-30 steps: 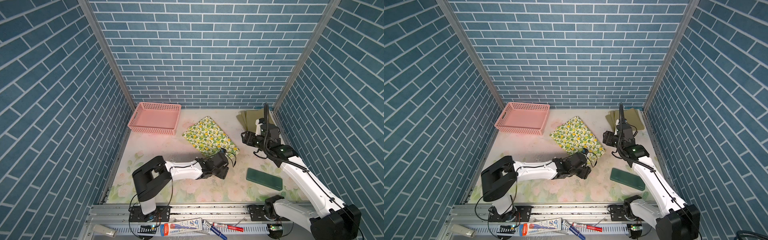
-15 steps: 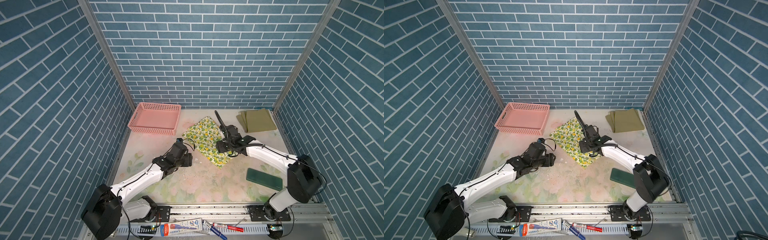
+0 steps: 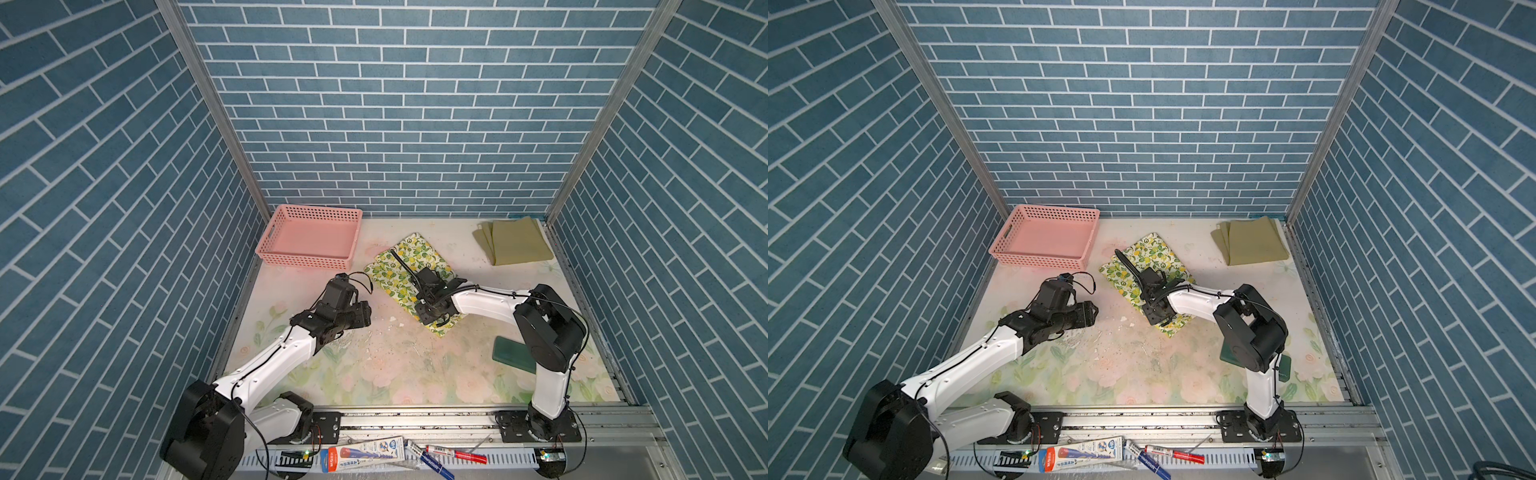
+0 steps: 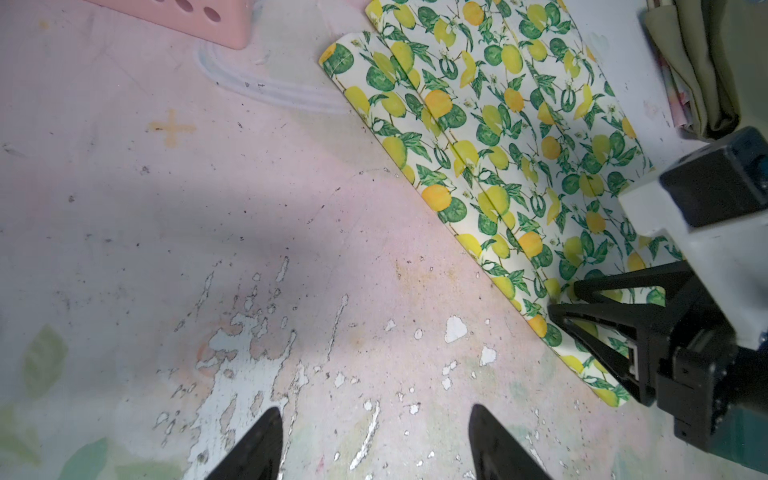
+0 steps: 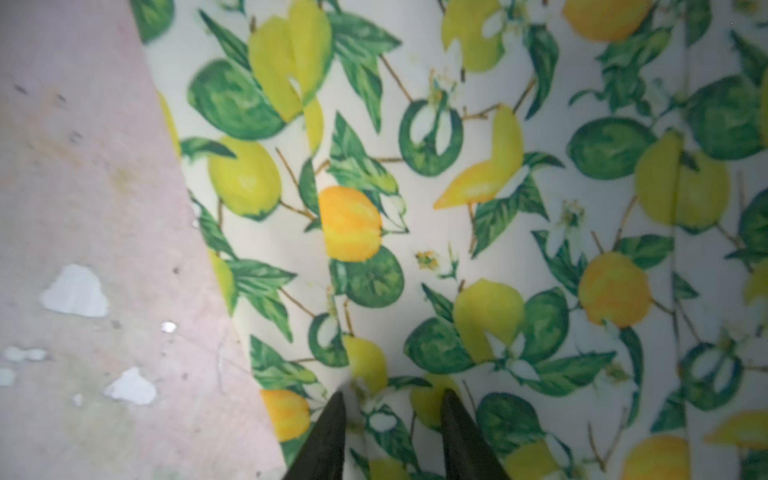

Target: Fold and stack the skirts

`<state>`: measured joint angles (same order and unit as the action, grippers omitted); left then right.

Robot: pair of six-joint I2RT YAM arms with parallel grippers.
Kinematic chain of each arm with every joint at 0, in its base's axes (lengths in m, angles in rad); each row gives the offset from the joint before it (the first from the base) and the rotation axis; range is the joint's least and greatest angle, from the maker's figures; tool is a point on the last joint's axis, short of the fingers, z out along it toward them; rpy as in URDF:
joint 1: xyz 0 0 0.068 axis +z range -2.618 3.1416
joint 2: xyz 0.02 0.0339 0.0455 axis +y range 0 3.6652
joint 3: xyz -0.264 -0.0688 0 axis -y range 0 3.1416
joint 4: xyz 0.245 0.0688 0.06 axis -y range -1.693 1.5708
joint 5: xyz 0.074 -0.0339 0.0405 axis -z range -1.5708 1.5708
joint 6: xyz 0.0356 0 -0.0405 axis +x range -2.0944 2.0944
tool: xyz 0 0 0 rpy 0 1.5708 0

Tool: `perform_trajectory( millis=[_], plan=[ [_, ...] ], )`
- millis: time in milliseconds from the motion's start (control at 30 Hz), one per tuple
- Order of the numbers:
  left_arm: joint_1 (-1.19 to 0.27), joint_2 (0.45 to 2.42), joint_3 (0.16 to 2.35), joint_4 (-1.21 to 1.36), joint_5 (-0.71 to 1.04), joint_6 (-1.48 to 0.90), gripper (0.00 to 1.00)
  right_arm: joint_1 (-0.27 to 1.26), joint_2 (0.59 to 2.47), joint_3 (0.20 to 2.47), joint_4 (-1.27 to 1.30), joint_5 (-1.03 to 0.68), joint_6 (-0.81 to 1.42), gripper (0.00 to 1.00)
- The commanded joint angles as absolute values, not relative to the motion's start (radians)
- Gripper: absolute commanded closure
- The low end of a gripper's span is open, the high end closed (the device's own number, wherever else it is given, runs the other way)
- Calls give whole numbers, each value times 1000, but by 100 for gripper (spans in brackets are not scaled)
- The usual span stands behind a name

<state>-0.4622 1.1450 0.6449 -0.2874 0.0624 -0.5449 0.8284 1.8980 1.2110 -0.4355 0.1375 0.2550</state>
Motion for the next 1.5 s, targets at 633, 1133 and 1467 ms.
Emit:
perform_trajectory(
  millis=[633,1133,1467],
  plan=[
    [-487,1423,819,-173,34,-523,32,710,1467,827,-181,133,341,50],
    [-499,1794,1143,-108,26,-575,39,706,1379,801,-255,241,483,45],
    [-498,1977,1301,-103,-6,-625,39,704,1335,747,-289,268,508,45]
  ],
)
